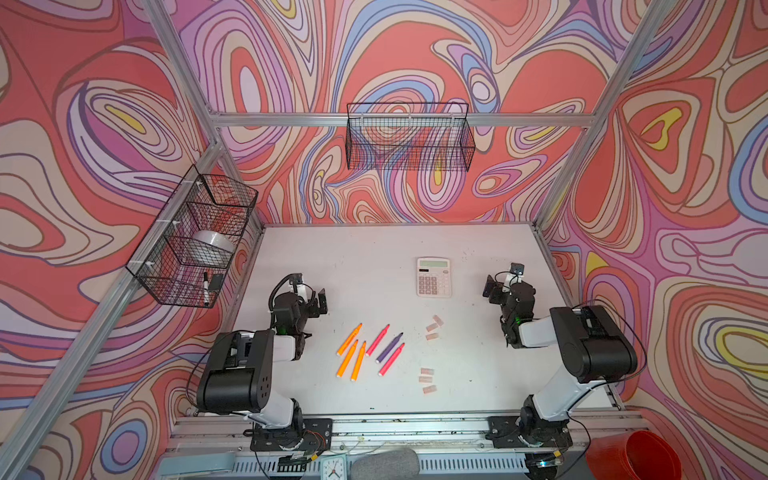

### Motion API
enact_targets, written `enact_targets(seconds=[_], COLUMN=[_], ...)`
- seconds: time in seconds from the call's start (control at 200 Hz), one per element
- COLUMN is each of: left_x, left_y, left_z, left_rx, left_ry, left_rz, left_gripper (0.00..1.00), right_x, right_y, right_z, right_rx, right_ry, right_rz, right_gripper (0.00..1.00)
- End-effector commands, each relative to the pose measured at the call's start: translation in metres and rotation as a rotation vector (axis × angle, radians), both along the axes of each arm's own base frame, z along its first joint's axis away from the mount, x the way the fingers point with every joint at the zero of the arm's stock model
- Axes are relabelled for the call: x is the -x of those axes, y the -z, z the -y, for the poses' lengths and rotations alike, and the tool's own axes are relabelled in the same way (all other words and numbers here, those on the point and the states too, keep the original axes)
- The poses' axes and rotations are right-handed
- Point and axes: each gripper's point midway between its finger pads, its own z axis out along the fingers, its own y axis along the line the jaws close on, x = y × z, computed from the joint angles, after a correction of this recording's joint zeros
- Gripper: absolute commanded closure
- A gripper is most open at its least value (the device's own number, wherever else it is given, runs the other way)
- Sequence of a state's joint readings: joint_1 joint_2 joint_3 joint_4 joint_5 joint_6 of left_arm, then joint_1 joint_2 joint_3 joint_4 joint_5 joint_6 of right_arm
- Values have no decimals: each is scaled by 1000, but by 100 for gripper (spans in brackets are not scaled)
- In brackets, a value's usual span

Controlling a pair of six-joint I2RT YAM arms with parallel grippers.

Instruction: Insert the pens into the pen caps

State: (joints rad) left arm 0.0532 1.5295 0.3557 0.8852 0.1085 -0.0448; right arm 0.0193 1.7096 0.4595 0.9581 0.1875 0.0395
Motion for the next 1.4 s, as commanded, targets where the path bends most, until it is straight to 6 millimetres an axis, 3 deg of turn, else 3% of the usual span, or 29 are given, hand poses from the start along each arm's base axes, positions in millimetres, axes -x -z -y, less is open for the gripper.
enact_targets(seconds=[0.0,1.122,1.192,1.287,1.397], left_x=[-4,-4,-3,8,20], left_y=[-4,-4,-7,-25,-52], left_z=[2,3,3,3,-5], left_rx=[-3,-6,-6,-35,30], left_ry=[14,14,15,-11,-96], left_rz=[14,14,31,48,-18], left_gripper=[0,0,0,0,0], right_x=[-1,0,6,22,29], right_y=[-4,-5,-15,-43,-61], right_z=[-1,-1,-1,6,9], right_rx=[-3,-1,2,13,-76], right_ry=[2,-1,-3,72,123], right_rz=[16,22,59,83,19], right_gripper=[2,2,2,2,2])
